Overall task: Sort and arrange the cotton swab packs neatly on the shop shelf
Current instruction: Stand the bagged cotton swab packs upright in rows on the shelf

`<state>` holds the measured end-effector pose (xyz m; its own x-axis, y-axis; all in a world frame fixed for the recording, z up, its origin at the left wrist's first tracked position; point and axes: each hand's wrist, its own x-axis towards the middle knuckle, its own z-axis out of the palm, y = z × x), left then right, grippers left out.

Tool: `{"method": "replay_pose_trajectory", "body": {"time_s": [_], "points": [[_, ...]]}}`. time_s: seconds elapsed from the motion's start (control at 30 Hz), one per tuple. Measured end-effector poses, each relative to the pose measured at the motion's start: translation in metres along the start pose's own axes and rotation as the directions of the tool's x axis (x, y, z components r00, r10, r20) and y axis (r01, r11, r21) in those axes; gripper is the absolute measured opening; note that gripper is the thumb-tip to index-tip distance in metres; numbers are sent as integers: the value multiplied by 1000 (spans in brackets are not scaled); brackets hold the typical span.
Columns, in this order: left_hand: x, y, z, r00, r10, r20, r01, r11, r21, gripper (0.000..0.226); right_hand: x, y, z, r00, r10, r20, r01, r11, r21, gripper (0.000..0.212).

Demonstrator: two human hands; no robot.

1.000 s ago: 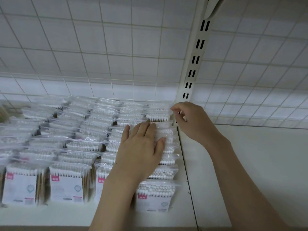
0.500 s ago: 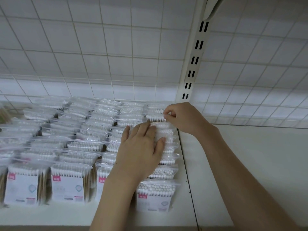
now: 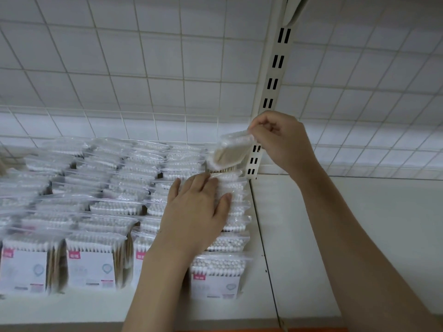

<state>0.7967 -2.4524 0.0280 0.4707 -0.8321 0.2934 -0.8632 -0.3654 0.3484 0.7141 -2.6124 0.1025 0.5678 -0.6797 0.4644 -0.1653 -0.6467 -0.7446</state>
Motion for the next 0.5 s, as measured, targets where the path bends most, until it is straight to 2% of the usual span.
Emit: {"method": "replay_pose_trajectory", "body": {"time_s": [0.13,0.3,0.5], "points": [[0,0,0,1000,4,3,-4,1000,1,54,-3,-5,-11,1000,-4,-19,4,999,36,17],[0,0,0,1000,8,7,-8,1000,11,55,-7,-5,-14,993,-115,-5,113,986,-119,8],[0,0,-1,1000,8,21,-8,1000,19,57,-5,-2,-12,986,-167,-12,161,963,-214,16]]}}
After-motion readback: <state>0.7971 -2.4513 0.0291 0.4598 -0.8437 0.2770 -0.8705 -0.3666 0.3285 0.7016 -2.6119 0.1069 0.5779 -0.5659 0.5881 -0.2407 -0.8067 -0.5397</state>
